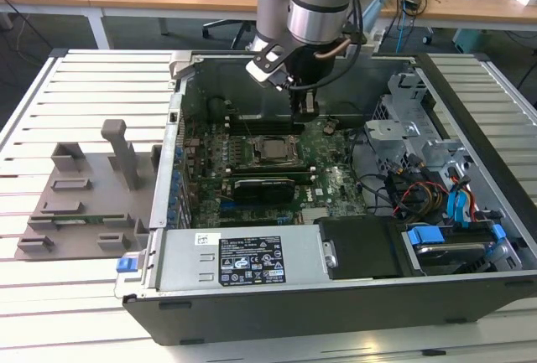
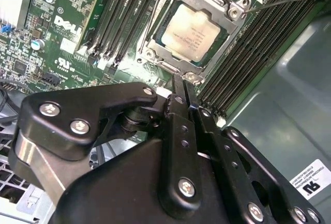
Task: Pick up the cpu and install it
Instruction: 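Close the cpu cover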
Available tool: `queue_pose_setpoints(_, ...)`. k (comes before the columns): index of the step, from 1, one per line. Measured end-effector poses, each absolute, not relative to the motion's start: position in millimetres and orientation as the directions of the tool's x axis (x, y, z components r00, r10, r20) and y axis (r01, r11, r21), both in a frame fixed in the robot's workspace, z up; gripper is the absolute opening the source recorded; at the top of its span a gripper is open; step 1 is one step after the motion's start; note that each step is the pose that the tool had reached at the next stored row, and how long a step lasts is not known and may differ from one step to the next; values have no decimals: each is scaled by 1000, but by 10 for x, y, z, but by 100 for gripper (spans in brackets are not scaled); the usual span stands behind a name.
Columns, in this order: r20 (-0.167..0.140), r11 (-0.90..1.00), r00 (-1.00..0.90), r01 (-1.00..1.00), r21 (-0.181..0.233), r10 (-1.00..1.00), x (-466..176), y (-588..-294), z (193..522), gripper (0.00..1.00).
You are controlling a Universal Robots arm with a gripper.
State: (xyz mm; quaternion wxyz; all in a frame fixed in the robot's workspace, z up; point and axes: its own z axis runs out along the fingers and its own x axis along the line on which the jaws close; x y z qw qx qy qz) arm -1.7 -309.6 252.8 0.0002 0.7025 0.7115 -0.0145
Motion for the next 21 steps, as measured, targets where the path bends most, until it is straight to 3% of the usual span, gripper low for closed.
queue_pose_setpoints(21,-21,12,-13,1000,-20,1000,-228,-3096,2435,16)
